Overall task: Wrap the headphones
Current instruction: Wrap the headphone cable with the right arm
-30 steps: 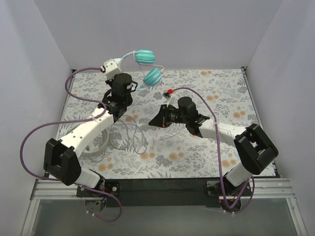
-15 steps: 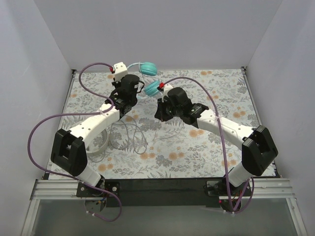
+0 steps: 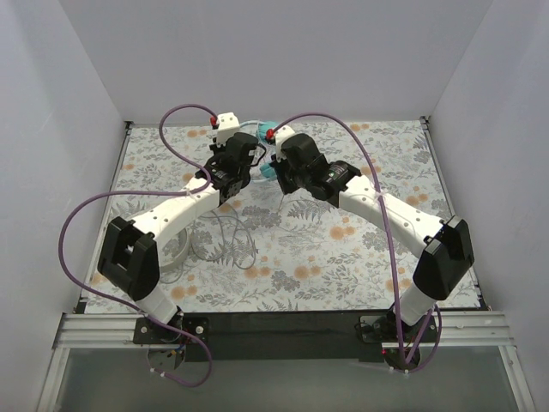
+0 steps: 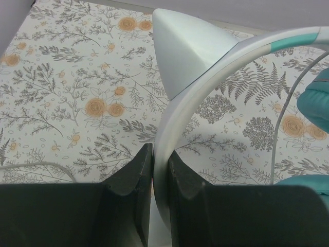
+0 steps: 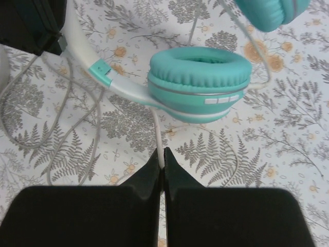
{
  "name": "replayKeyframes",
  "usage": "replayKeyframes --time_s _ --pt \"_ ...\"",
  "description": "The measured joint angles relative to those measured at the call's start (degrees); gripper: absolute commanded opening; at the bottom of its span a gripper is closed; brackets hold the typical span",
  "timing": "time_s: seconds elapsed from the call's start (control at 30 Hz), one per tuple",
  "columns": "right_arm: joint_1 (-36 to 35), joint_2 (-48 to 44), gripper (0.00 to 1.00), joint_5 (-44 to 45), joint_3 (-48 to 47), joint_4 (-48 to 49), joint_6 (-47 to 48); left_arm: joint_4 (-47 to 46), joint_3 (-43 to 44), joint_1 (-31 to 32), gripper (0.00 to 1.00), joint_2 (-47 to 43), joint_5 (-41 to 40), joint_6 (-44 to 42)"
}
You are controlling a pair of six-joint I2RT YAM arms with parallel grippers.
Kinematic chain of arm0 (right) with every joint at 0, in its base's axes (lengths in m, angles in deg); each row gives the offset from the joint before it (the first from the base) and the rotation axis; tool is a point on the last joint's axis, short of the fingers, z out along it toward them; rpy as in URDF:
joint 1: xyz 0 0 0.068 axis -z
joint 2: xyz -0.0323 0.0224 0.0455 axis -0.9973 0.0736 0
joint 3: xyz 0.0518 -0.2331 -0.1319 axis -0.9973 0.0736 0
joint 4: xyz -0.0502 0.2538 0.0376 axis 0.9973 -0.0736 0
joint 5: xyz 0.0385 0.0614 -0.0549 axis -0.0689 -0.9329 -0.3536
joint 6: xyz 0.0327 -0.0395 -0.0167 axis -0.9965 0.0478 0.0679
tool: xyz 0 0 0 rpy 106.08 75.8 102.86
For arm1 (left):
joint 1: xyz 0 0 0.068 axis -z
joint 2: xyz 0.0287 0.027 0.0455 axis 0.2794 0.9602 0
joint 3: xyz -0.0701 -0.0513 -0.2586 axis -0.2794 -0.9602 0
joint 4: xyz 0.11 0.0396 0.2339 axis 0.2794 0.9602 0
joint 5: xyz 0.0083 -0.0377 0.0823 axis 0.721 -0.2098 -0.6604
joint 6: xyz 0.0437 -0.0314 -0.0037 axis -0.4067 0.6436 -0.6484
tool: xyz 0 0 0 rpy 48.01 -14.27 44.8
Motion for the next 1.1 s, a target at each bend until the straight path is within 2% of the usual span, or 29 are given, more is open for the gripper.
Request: replayKeyframes --time_s 0.4,0.77,1.1 --pt "0.0 0.9 0.01 9.4 -2.3 -1.0 5.2 2.2 0.4 2.4 0.00 0.4 1.5 -1.9" --pt "0.0 -2.4 0.01 12.7 4.3 8.8 6.7 7.7 1.3 2.9 0.00 0.4 10.1 0.4" --pt "0.0 -4.6 0.12 14.2 4.6 11.6 7.8 10.1 1.4 2.9 0.00 0.4 14.3 2.9"
